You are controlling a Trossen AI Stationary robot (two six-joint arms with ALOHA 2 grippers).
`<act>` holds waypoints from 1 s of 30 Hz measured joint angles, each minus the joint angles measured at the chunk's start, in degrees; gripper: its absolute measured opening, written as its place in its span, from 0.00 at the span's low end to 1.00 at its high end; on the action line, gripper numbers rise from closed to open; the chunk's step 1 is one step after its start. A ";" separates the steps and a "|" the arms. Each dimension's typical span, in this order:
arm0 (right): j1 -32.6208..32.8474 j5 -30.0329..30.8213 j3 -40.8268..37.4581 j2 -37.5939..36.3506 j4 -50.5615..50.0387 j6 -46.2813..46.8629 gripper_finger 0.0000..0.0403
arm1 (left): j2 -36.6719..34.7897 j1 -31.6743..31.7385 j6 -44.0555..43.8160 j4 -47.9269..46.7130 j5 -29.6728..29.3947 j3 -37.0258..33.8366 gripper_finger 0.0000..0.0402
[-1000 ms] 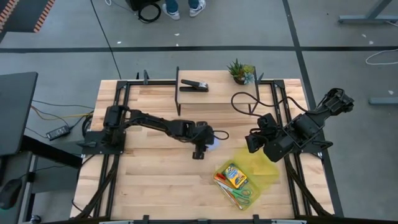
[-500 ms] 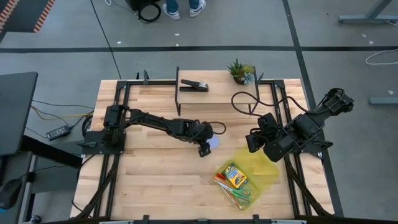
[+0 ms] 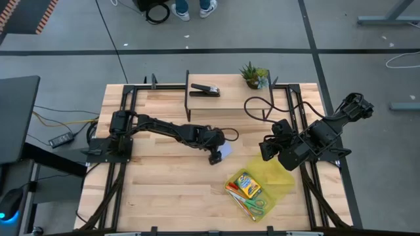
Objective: Pack school essentials
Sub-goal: Put the violet sticky note into the yellow supply box
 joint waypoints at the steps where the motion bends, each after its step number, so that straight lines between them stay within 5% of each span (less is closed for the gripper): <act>1: 0.01 -0.01 0.00 0.00 0.00 0.01 0.31 | 0.00 -0.03 4.37 -0.12 0.69 0.00 0.84; 9: 0.01 -0.01 0.00 0.00 0.03 0.07 0.31 | 0.04 -1.94 41.78 -7.06 -0.12 -0.19 0.80; 13: 0.01 -0.01 0.00 0.00 0.02 0.07 0.31 | 0.07 -2.40 53.04 -5.50 -2.59 -1.46 0.78; 21: 0.00 -0.01 0.00 0.00 0.07 0.07 0.31 | 0.10 -2.25 61.12 5.24 -5.34 -4.52 0.74; 30: 0.01 -0.01 0.00 -0.04 0.21 0.07 0.31 | 1.76 -2.29 63.85 5.87 -5.25 -4.61 0.67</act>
